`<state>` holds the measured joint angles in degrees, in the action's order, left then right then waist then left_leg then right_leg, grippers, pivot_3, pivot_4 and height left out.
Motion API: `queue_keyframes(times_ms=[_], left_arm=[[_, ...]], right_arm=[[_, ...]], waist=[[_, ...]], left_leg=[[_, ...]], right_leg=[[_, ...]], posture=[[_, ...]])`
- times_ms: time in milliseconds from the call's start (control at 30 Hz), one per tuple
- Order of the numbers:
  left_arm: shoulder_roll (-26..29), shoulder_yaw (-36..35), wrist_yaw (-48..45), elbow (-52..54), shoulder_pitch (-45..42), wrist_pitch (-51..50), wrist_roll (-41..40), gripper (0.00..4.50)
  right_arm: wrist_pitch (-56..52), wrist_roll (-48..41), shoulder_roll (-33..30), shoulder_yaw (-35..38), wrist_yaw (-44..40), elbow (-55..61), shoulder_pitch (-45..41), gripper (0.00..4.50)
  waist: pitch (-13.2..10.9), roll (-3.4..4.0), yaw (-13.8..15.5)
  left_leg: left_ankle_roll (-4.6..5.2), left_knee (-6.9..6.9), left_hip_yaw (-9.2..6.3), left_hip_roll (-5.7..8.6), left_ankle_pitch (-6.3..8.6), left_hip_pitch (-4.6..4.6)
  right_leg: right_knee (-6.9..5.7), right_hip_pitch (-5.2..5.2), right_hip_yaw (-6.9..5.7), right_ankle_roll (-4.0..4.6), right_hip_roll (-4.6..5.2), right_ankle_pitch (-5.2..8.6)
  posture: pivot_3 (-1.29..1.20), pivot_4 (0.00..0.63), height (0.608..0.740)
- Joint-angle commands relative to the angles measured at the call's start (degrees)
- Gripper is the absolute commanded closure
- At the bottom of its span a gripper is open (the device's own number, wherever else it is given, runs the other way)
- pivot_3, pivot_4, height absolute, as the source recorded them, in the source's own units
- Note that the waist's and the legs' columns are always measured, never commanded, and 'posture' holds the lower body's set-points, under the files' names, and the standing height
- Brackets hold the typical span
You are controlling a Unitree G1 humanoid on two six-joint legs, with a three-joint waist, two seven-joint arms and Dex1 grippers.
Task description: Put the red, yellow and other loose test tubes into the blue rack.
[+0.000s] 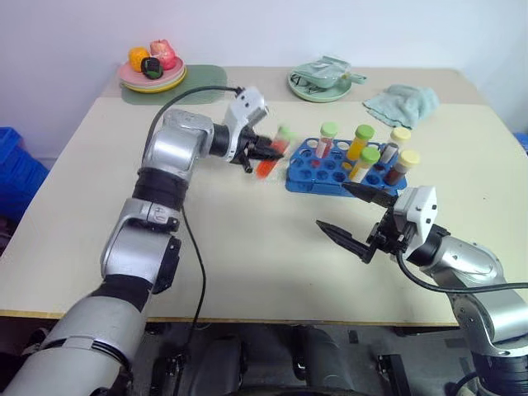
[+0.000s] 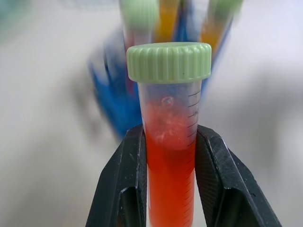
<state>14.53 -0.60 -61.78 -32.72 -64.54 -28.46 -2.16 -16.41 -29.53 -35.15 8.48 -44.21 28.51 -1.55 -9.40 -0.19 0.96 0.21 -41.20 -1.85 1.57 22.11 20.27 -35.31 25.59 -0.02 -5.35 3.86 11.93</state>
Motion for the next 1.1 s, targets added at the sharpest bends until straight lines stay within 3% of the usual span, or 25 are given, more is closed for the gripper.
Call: queue_keyframes(times_ms=[33, 267, 467, 833, 1100], left_arm=[[-2.1, -6.2, 6.4, 4.5, 1.6, 5.4, -6.4, 3.70], [-11.2, -14.2, 16.6, 2.1, 6.0, 21.2, -15.5, 3.70], [-16.4, -16.5, 16.4, -6.1, 6.0, 31.8, -20.4, 3.70], [-23.9, -13.1, 10.7, -23.4, 2.2, 45.4, -18.7, 3.70], [-28.2, -8.5, 13.3, -31.4, 0.9, 55.9, -12.4, 3.70]], right_arm=[[0.6, -0.5, -0.8, 1.9, -0.1, 0.8, -0.5, 0.00], [0.8, 0.3, -0.7, 1.9, 0.2, 0.1, -1.2, 0.00], [1.2, 1.0, 0.4, 1.3, 1.6, 0.3, -1.1, 0.00], [0.7, 3.2, 1.2, 2.5, 5.9, 0.7, 0.7, 0.00], [1.2, 3.8, 0.5, 4.2, 6.9, 0.6, 1.0, 0.00]], waist=[[0.0, 0.01, -0.1], [0.0, 0.01, -0.1], [0.0, 0.01, -0.2], [0.0, 0.00, -0.2], [0.0, 0.00, -0.2]], left_leg=[[0.00, 0.00, 0.01, 0.04, 0.00, -0.01], [-0.04, 0.01, 0.02, 0.25, -0.02, -0.03], [-0.07, 0.04, 0.03, 0.37, -0.04, -0.10], [-0.07, 0.04, 0.10, 0.55, -0.04, -0.08], [-0.05, 0.10, 0.14, 0.56, -0.04, -0.16]], right_leg=[[0.00, 0.00, 0.00, -0.01, 0.02, 0.00], [0.02, -0.02, 0.00, -0.04, 0.03, -0.03], [0.10, -0.03, 0.00, -0.06, 0.08, -0.03], [0.12, -0.16, -0.11, -0.06, 0.21, -0.04], [0.15, -0.18, -0.11, -0.09, 0.22, -0.05]], posture=[[0.00, 0.150, 0.740], [0.00, 0.150, 0.740], [0.00, 0.150, 0.740], [0.00, 0.150, 0.740], [0.00, 0.150, 0.740]])
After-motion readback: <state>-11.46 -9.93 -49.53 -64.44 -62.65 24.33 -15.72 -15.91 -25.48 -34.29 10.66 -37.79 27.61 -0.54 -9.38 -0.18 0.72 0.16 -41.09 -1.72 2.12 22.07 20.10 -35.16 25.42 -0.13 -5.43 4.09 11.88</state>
